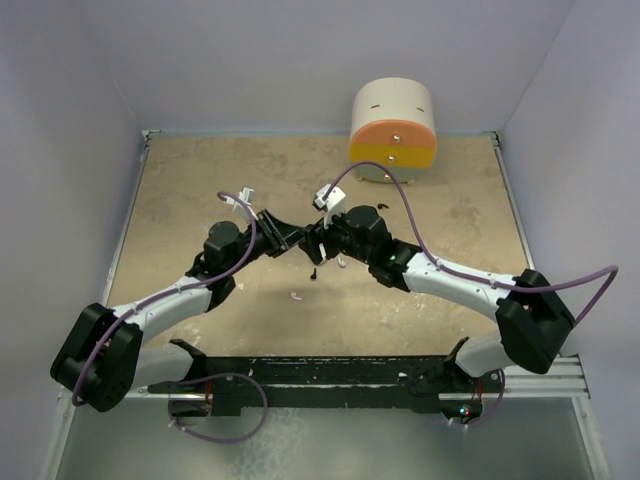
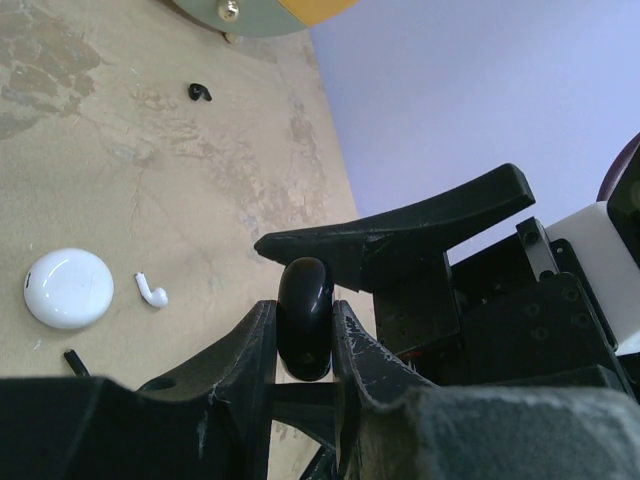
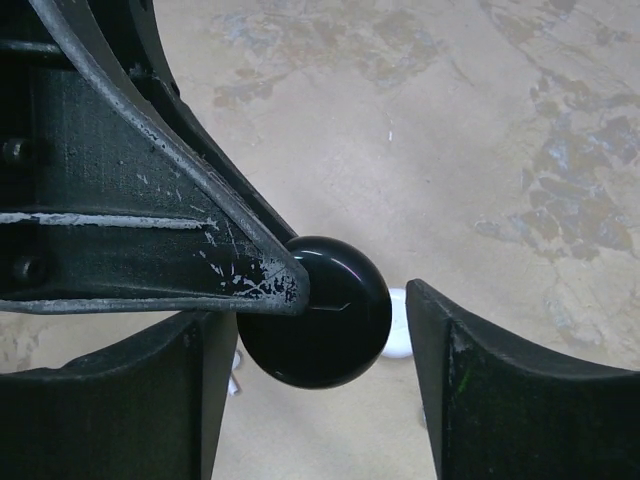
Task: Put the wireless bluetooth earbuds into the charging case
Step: Pick up the charging case at the center of the board.
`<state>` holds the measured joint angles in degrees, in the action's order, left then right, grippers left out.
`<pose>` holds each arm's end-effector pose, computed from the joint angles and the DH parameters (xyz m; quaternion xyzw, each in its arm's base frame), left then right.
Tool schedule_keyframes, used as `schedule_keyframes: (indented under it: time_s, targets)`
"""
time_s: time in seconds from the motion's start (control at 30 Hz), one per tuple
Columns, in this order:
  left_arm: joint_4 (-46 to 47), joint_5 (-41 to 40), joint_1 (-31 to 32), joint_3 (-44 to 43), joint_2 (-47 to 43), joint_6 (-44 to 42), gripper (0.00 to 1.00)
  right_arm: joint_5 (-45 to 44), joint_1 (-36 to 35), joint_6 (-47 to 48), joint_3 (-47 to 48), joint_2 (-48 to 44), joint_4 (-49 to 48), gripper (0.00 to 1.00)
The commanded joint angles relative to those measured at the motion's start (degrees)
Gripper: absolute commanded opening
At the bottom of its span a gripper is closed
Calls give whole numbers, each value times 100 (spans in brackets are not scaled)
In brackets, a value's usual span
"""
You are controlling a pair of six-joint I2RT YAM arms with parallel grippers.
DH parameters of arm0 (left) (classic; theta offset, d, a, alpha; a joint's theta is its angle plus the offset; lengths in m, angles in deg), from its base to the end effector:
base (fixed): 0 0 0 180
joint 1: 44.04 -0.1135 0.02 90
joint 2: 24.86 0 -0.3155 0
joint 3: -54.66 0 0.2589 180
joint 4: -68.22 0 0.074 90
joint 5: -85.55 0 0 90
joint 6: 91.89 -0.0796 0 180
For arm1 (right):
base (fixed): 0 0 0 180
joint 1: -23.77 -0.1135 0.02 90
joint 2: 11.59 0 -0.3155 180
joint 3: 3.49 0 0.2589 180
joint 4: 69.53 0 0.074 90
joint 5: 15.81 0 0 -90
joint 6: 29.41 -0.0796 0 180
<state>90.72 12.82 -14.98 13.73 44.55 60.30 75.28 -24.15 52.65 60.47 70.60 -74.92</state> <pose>0.2384 -0.1595 0.2698 -0.1131 0.7328 -0.5510 0.3830 0.2487 0.2777 0.3109 -0.2728 0.7326 0.2986 0.5475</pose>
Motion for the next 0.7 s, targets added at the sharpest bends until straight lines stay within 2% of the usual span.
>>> schedule_keyframes:
  time_s: [0.0, 0.3, 0.47, 0.57, 0.67]
  targets:
    - [365, -39, 54, 9, -120, 29, 0, 76, 5, 91, 321, 7, -249, 64]
    - [352, -74, 56, 3, -155, 3, 2, 64, 6, 104, 323, 10, -214, 34]
    - [312, -134, 56, -40, -169, -40, 33, 59, 11, 129, 249, -40, -207, 32]
    - [222, -175, 56, -80, -201, -104, 41, 83, 11, 156, 198, -78, -208, 31]
    - [119, -219, 56, -85, -242, -162, 44, 108, 9, 160, 182, -106, -211, 31]
